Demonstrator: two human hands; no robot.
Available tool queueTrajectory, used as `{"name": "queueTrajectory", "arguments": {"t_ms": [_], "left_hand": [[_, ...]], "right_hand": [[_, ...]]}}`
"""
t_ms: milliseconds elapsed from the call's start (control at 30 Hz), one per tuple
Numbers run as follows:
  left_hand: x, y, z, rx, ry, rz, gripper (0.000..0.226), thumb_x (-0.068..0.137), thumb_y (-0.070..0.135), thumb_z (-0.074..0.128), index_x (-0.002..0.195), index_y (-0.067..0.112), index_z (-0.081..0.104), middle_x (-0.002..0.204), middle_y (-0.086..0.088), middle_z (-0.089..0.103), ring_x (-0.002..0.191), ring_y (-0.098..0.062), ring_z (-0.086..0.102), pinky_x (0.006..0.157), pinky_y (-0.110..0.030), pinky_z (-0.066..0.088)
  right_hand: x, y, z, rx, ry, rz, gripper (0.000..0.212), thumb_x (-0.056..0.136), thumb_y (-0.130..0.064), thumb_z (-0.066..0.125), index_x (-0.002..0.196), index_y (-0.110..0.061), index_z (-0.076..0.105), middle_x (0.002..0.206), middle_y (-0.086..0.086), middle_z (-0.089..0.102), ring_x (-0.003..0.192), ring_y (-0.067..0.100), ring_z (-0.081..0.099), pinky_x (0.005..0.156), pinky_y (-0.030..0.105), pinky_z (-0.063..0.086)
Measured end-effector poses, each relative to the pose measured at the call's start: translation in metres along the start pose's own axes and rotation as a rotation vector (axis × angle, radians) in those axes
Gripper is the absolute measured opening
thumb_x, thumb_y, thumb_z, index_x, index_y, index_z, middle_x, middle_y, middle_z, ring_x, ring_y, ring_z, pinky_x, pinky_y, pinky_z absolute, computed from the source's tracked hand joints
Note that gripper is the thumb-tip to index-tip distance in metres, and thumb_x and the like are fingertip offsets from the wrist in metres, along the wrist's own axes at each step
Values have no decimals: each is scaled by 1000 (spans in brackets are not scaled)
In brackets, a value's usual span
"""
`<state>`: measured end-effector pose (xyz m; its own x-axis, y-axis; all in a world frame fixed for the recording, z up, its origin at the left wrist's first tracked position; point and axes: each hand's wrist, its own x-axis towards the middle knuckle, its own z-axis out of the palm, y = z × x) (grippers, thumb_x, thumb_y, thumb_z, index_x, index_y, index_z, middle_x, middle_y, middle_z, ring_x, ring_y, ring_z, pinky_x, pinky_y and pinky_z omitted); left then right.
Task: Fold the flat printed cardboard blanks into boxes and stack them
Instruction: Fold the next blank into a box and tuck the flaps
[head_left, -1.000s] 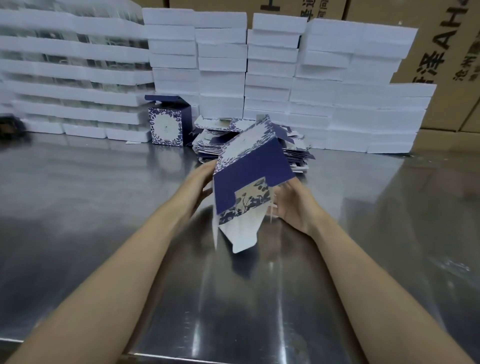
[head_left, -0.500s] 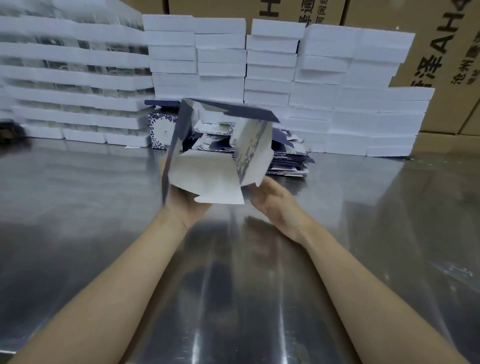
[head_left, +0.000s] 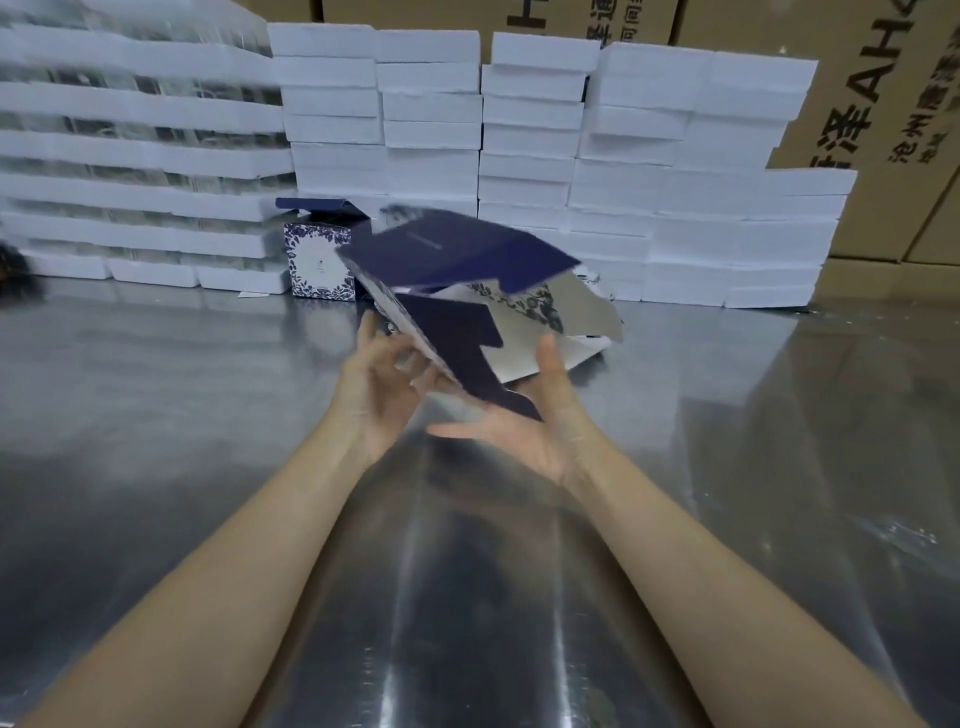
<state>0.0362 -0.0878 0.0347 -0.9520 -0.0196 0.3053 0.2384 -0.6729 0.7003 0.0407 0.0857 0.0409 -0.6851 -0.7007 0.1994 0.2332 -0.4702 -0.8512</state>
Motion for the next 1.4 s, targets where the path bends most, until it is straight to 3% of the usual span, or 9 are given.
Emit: {"name": "queueTrajectory", "arguments": {"t_ms": [133, 200, 367, 467, 567, 700, 800, 1033, 1400], "left_hand": [[-2, -11, 7, 627, 217, 216, 66, 75, -7, 51, 134, 21, 45, 107, 17, 62, 94, 8, 60, 78, -18, 51], [-2, -12, 8, 630, 299, 273, 57, 78, 12, 52, 134, 14, 47, 129, 0, 58, 118, -8, 54, 99, -32, 46], [-1, -7, 8, 638, 571, 432, 42, 98, 2, 35, 136, 13, 50, 133, 2, 49, 120, -4, 48, 104, -28, 44], [-6, -6, 11, 741, 355, 360, 32, 102, 23, 35, 120, 17, 62, 114, 9, 64, 95, 10, 58, 79, -19, 45], [-15, -20, 13, 911, -17, 151, 37, 99, 43, 44, 128, 23, 54, 133, 7, 56, 119, 3, 52, 100, -19, 40], [-19, -43, 18, 995, -165, 39, 86, 80, 35, 76, 151, 26, 28, 147, 18, 40, 121, 23, 39, 91, 2, 34], [-17, -43, 18, 959, -67, 116, 61, 84, 28, 68, 135, 44, 40, 120, 37, 56, 105, 24, 50, 82, 1, 37], [-3, -24, 5, 784, 343, 95, 23, 94, 13, 43, 91, 26, 62, 101, -3, 65, 98, -24, 60, 101, -53, 45], [1, -14, -2, 362, 541, 200, 16, 104, 19, 43, 101, 22, 58, 98, 10, 67, 77, 2, 68, 70, -19, 56]], "right_hand": [[2, -7, -1, 181, 234, -99, 41, 93, -37, 50, 108, -1, 63, 115, 21, 66, 105, 29, 67, 89, 53, 52], [1, -9, -6, 165, 423, -198, 51, 100, -23, 34, 75, -10, 76, 80, 7, 74, 72, 17, 71, 66, 30, 57], [2, -11, -20, -72, 795, -614, 27, 92, 8, 38, 107, -2, 58, 90, 5, 61, 81, 18, 56, 73, 27, 48], [1, -11, -21, -308, 917, -732, 18, 88, 3, 40, 90, -8, 54, 79, 7, 51, 71, 11, 46, 67, 23, 40], [3, -8, -25, -402, 1048, -652, 34, 95, 4, 36, 70, -18, 43, 60, -3, 39, 52, 8, 33, 53, 25, 31], [4, 4, -27, -541, 938, -552, 32, 96, 4, 41, 72, -13, 54, 63, -12, 55, 56, -4, 43, 61, 20, 40], [4, 9, -23, -566, 866, -503, 35, 102, -20, 45, 71, -9, 55, 63, -13, 55, 65, 2, 48, 64, 25, 40], [-2, -1, -28, -564, 942, -653, 12, 99, -10, 52, 96, -22, 55, 85, -1, 66, 76, 11, 60, 74, 26, 48], [-11, -9, -40, -1243, 628, -818, 38, 88, 12, 43, 113, -4, 66, 113, 6, 58, 100, 8, 55, 87, 14, 41]]}}
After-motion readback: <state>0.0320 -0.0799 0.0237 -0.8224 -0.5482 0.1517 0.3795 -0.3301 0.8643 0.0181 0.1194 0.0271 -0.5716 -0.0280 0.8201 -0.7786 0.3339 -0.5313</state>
